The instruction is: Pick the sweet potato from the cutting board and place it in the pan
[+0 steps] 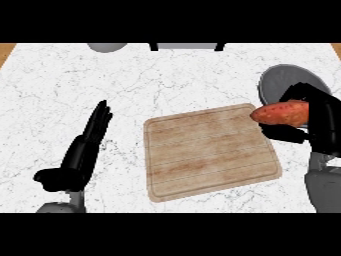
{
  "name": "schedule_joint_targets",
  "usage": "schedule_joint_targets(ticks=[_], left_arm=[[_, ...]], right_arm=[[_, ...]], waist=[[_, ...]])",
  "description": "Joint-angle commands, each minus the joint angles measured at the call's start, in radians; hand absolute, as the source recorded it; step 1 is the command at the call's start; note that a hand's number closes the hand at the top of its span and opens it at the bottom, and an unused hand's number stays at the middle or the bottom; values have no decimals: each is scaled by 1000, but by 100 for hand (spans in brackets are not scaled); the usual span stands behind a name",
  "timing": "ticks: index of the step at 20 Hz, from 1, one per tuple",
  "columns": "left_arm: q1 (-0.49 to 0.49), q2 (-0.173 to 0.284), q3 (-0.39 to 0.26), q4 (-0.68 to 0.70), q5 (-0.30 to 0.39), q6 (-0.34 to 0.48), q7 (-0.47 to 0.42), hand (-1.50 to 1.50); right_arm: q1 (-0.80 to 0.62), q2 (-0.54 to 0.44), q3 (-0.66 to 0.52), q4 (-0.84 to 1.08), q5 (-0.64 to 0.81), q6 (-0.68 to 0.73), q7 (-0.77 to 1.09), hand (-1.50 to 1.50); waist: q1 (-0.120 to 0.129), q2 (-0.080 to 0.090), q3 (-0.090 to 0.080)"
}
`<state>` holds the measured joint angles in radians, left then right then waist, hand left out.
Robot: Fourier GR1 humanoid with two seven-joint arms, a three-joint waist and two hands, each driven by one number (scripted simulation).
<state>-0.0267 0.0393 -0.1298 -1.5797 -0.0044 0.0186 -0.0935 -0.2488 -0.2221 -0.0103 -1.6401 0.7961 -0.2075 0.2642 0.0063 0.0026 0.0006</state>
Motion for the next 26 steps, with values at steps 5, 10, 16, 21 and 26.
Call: schedule_joint_targets(ticks=[5,10,16,21,26], left_arm=[[-9,27,29,24,15,-33,-36,0],[-26,-9,-16,13,-14,-10,2,0],[-58,10,23,-28,23,-25,70,0],[-40,0,-17,16,-13,-35,-20,0],[-54,-38,-41,35,-21,-9,-6,0]], right_arm=[[-178,-79,-177,410,10,-262,-250,150],[-391,-126,-308,780,-106,-351,-416,150],[-493,-218,-414,1060,-226,-362,-678,150],[-517,-273,-268,1243,-55,-108,-448,-150],[-611,-282,-330,1360,-145,77,-528,-150]], waist=[[9,3,0],[27,9,1],[23,8,2],[69,28,0],[67,28,4]])
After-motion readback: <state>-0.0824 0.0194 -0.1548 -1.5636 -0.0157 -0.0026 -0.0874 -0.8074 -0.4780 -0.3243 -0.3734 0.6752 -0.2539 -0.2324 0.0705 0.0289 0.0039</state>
